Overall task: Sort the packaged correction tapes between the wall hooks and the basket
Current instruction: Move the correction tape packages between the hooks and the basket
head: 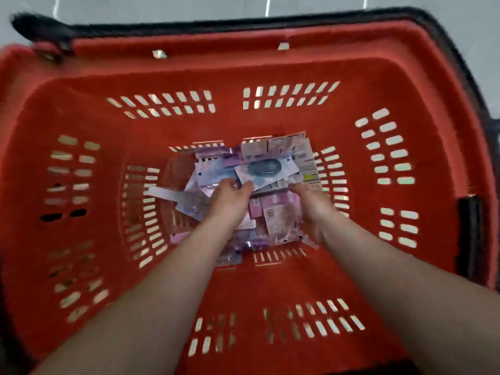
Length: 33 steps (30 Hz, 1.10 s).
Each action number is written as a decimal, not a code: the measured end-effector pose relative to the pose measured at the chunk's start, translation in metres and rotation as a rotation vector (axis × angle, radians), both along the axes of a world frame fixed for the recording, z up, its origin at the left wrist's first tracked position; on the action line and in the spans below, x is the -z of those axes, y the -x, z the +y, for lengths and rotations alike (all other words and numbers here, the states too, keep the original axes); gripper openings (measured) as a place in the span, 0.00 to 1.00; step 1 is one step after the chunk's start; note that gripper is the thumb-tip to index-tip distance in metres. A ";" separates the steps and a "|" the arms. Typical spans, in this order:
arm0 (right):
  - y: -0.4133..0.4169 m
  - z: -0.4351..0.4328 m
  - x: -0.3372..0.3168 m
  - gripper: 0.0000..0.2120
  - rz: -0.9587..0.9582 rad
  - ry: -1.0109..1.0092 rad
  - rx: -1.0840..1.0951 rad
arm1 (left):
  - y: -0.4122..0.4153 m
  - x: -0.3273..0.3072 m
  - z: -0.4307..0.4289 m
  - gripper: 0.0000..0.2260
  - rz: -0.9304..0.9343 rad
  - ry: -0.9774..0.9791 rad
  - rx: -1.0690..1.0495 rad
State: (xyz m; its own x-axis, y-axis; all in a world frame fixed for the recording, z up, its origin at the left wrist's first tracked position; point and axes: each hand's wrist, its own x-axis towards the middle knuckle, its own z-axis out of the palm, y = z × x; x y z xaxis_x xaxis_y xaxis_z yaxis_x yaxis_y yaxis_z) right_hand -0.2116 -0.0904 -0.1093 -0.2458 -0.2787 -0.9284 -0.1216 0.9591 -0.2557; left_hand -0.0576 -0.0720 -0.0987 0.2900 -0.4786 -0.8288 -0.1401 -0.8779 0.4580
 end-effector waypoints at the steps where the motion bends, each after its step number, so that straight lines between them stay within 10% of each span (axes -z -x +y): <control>1: -0.001 0.001 0.018 0.31 0.016 -0.007 0.038 | 0.004 0.021 -0.005 0.22 -0.001 -0.019 -0.018; 4: -0.007 0.003 0.057 0.35 0.086 0.036 0.167 | 0.013 0.062 -0.016 0.24 0.047 -0.052 -0.154; 8: -0.014 0.006 0.071 0.66 0.160 0.066 0.214 | 0.015 0.081 -0.014 0.20 0.114 -0.013 -0.255; 13: -0.016 0.004 0.045 0.32 0.150 0.187 0.060 | 0.003 0.067 0.004 0.24 0.222 -0.079 -0.155; 24: -0.014 -0.001 0.015 0.41 0.000 0.393 -0.299 | 0.000 0.024 0.023 0.11 0.257 -0.126 0.503; 30: -0.012 -0.008 0.008 0.42 -0.022 0.470 -0.384 | -0.063 0.023 0.022 0.34 -0.596 0.114 1.119; 33: -0.018 -0.009 0.001 0.47 -0.065 0.493 -0.470 | -0.095 0.031 0.019 0.27 -0.687 0.001 1.249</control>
State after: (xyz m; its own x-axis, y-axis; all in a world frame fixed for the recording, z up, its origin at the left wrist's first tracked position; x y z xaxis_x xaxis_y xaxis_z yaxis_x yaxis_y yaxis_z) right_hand -0.1937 -0.0996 -0.1107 0.0565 -0.7361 -0.6745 -0.4666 0.5778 -0.6697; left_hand 0.0370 -0.0526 -0.1300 0.0213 -0.7155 -0.6983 -0.9998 -0.0143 -0.0158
